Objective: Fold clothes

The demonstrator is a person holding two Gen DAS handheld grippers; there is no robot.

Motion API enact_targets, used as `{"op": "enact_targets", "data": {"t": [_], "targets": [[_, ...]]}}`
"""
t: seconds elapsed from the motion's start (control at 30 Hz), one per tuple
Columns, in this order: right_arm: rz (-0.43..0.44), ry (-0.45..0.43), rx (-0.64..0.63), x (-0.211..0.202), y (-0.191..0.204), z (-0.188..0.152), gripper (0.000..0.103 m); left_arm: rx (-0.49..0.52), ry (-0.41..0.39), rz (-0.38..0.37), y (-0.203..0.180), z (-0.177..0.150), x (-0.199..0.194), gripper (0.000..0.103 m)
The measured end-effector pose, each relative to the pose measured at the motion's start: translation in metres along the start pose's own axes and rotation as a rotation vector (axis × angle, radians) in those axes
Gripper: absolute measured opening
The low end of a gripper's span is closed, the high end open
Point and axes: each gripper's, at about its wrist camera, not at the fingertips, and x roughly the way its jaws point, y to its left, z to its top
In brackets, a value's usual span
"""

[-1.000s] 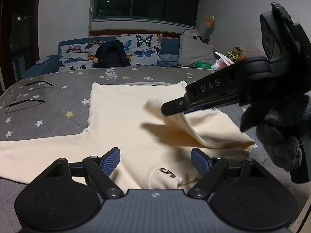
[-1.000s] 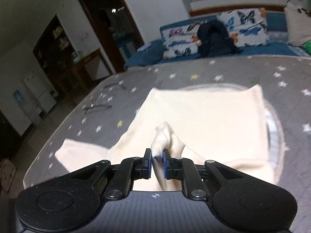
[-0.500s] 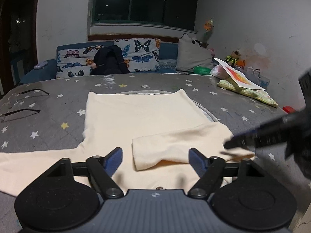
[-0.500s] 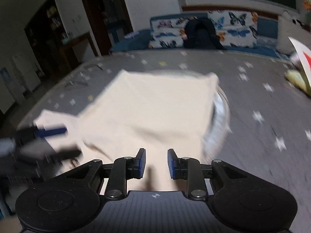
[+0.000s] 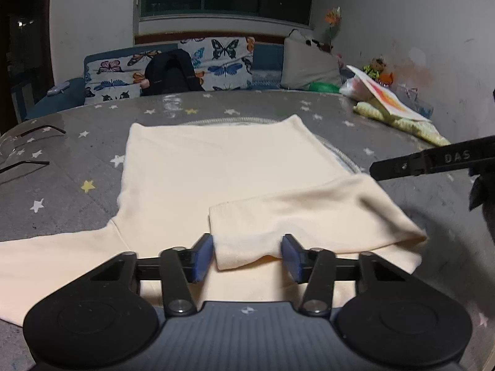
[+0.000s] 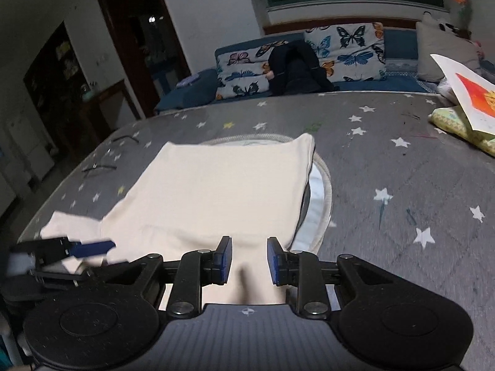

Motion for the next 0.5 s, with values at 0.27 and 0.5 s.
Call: {"op": "enact_targets", "data": {"t": [0.27, 0.5], "targets": [[-0.028, -0.002, -0.056, -0.012, 0.003, -0.017, 0.028, 0.004, -0.042, -0.022, 0.000, 0.004, -0.009, 0.007], [-0.034, -0.030, -0.143, -0.030, 0.016, -0.028, 0.035, -0.009, -0.174, -0.006, 0.007, 0.024, -0.045, 0.007]]}}
